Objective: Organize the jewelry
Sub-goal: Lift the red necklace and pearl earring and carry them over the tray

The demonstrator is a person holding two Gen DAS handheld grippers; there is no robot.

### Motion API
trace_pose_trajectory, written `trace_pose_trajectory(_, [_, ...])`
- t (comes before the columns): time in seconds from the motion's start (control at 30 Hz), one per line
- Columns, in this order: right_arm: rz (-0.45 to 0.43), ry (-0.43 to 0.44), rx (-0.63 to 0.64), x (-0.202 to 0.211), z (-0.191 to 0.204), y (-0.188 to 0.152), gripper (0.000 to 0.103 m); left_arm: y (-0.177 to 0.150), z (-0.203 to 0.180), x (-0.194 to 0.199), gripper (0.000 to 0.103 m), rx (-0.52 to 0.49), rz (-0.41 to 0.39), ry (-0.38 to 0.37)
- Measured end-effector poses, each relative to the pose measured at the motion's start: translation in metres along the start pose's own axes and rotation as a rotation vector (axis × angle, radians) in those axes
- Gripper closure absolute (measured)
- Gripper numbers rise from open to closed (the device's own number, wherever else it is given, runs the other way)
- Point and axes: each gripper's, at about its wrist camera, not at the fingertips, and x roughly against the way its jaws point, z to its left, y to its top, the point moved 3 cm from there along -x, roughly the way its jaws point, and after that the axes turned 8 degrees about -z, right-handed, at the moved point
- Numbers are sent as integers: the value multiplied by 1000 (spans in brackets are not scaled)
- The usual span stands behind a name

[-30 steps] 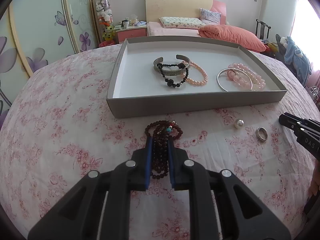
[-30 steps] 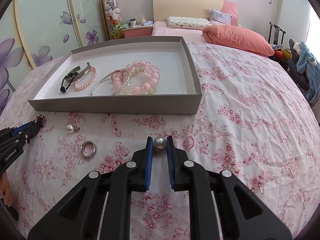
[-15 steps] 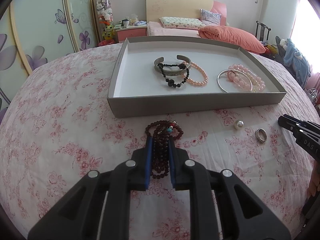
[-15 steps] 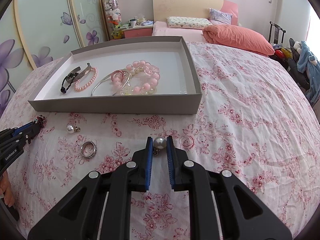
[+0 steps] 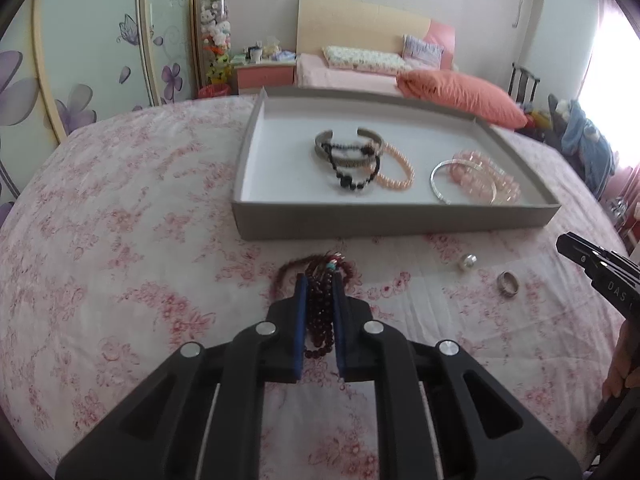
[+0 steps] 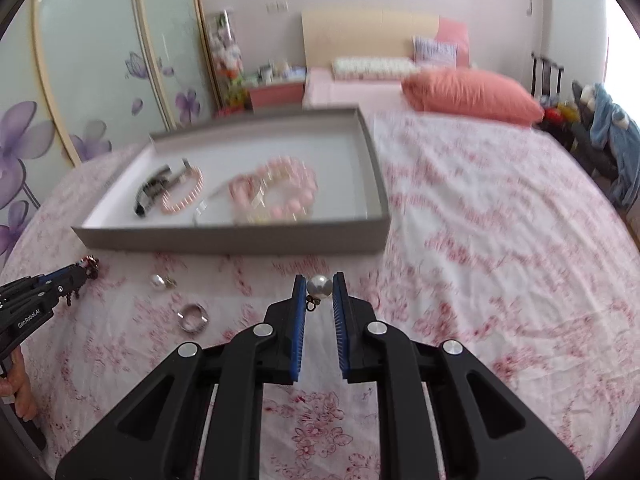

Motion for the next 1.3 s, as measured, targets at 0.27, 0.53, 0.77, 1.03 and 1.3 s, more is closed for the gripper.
trace_pose_trajectory(0.27, [-217,52,27,50,26,23,88,16,-11,46,91,-17,-172,-12])
trace_pose_trajectory(0.53, [-379,51,93,82,48,34,88,25,-37,87,91,-89,-339,-4])
trace_pose_trajectory(0.77, [-467,59,119,98,58,42,88,30,-43,101,91,-95,-392,-9])
trace_pose_trajectory(1.03, [-519,65,111,103,60,55,88,39,-47,100,91,-98,-412,-10])
trace_pose_trajectory(1.3, [-551,76,102,95,66,72,88,53,-51,89,91,-113,-429,-14])
